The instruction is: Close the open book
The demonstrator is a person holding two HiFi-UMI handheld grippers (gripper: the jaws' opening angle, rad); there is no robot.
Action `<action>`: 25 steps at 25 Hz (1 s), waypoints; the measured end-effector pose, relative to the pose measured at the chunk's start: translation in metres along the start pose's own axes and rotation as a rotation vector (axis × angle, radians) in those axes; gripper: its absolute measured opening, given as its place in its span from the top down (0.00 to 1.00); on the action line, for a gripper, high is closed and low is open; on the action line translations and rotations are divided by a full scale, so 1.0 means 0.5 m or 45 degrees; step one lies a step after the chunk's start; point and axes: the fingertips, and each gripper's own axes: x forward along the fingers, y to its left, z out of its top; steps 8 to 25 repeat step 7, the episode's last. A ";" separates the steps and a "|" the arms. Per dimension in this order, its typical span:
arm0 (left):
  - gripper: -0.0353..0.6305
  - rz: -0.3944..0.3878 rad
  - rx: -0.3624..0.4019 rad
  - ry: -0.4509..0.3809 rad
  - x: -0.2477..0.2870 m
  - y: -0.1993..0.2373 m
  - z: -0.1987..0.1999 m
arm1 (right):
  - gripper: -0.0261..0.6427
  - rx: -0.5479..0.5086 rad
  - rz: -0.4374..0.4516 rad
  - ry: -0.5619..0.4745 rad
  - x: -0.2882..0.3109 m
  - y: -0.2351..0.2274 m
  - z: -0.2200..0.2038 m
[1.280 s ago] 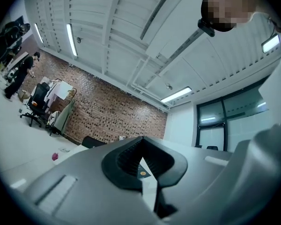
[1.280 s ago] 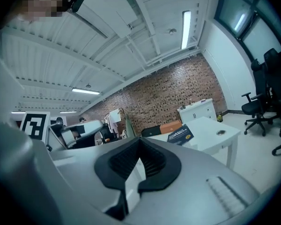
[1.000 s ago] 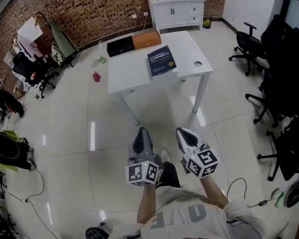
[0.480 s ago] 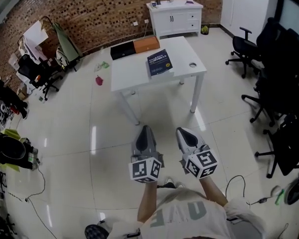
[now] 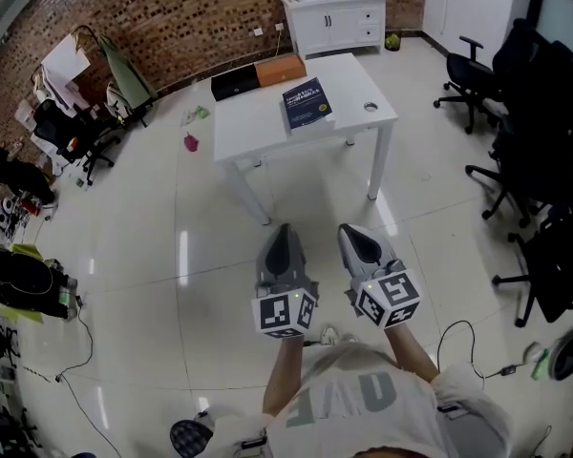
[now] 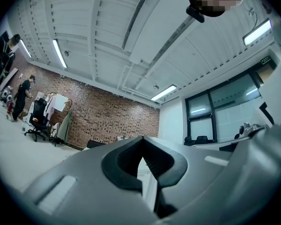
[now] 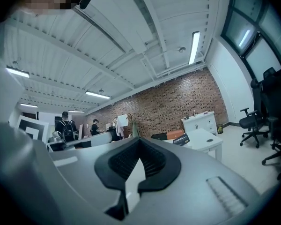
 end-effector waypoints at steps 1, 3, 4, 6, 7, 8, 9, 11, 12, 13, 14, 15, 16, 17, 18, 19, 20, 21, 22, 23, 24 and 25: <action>0.92 -0.002 0.001 0.001 0.000 0.002 -0.001 | 0.96 -0.002 0.001 0.000 0.001 0.002 0.000; 0.92 -0.005 -0.004 0.002 0.001 0.006 -0.002 | 0.96 -0.003 0.005 0.000 0.005 0.007 -0.002; 0.92 -0.007 -0.007 0.002 0.002 0.008 -0.002 | 0.96 -0.004 0.007 0.000 0.007 0.009 -0.002; 0.92 -0.009 -0.012 0.000 0.004 0.012 -0.002 | 0.96 -0.007 0.010 -0.001 0.012 0.012 -0.002; 0.92 -0.010 -0.014 -0.001 0.006 0.014 -0.001 | 0.96 -0.009 0.013 -0.001 0.015 0.014 -0.002; 0.92 -0.010 -0.014 -0.001 0.006 0.014 -0.001 | 0.96 -0.009 0.013 -0.001 0.015 0.014 -0.002; 0.92 -0.010 -0.014 -0.001 0.006 0.014 -0.001 | 0.96 -0.009 0.013 -0.001 0.015 0.014 -0.002; 0.92 -0.010 -0.014 -0.001 0.006 0.014 -0.001 | 0.96 -0.009 0.013 -0.001 0.015 0.014 -0.002; 0.92 -0.010 -0.014 -0.001 0.006 0.014 -0.001 | 0.96 -0.009 0.013 -0.001 0.015 0.014 -0.002; 0.92 -0.010 -0.014 -0.001 0.006 0.014 -0.001 | 0.96 -0.009 0.013 -0.001 0.015 0.014 -0.002; 0.92 -0.010 -0.014 -0.001 0.006 0.014 -0.001 | 0.96 -0.009 0.013 -0.001 0.015 0.014 -0.002; 0.92 -0.010 -0.014 -0.001 0.006 0.014 -0.001 | 0.96 -0.009 0.013 -0.001 0.015 0.014 -0.002; 0.92 -0.010 -0.014 -0.001 0.006 0.014 -0.001 | 0.96 -0.009 0.013 -0.001 0.015 0.014 -0.002; 0.92 -0.010 -0.014 -0.001 0.006 0.014 -0.001 | 0.96 -0.009 0.013 -0.001 0.015 0.014 -0.002; 0.92 -0.010 -0.014 -0.001 0.006 0.014 -0.001 | 0.96 -0.009 0.013 -0.001 0.015 0.014 -0.002; 0.92 -0.010 -0.014 -0.001 0.006 0.014 -0.001 | 0.96 -0.009 0.013 -0.001 0.015 0.014 -0.002; 0.92 -0.010 -0.014 -0.001 0.006 0.014 -0.001 | 0.96 -0.009 0.013 -0.001 0.015 0.014 -0.002; 0.92 -0.010 -0.014 -0.001 0.006 0.014 -0.001 | 0.96 -0.009 0.013 -0.001 0.015 0.014 -0.002; 0.92 -0.010 -0.014 -0.001 0.006 0.014 -0.001 | 0.96 -0.009 0.013 -0.001 0.015 0.014 -0.002; 0.92 -0.010 -0.014 -0.001 0.006 0.014 -0.001 | 0.96 -0.009 0.013 -0.001 0.015 0.014 -0.002; 0.92 -0.010 -0.014 -0.001 0.006 0.014 -0.001 | 0.96 -0.009 0.013 -0.001 0.015 0.014 -0.002; 0.92 -0.010 -0.014 -0.001 0.006 0.014 -0.001 | 0.96 -0.009 0.013 -0.001 0.015 0.014 -0.002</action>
